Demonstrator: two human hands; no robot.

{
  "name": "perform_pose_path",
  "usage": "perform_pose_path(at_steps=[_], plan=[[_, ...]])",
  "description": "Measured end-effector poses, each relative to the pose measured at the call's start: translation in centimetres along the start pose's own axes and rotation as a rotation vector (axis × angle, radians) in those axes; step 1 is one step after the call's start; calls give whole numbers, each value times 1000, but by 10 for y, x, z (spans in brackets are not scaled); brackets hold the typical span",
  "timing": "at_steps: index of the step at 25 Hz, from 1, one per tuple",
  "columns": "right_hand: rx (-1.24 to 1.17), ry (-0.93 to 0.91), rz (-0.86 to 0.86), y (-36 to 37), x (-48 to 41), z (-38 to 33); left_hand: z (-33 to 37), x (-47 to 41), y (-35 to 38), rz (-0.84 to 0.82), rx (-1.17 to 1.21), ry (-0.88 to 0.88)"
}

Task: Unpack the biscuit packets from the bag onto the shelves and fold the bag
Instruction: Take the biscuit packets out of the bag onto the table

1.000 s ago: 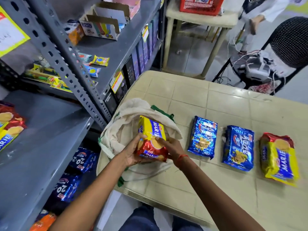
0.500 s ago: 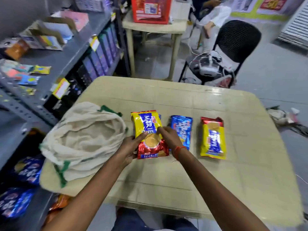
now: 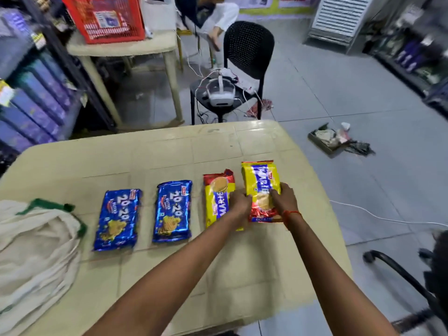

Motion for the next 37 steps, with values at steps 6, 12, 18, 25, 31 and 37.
perform_pose_path(at_steps=[6, 12, 18, 25, 31, 37], plan=[[70, 100, -87, -4, -32, 47, -10, -25, 49, -120, -141, -89], [107, 154, -64, 2, -23, 45, -4, -14, 52, -322, -105, -39], [50, 7, -63, 6, -3, -4, 22, 12, 2, -177, -5, 36], [124, -70, -275, 83, 38, -48, -5, 35, -95, -94, 90, -117], [287, -284, 3, 99, 67, -76, -37, 30, -116, -44, 82, -151], [134, -230, -436, 209, 100, -101, -91, 16, -194, 274, -163, -217]])
Point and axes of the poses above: each hand's wrist, its own x-axis away from the middle knuckle, its own y-axis out of the palm, z = x × y, the point moved 5 cm from there along -x, towards the middle knuckle, and after that the axes turned 3 degrees about -z, right-handed, at the moved point
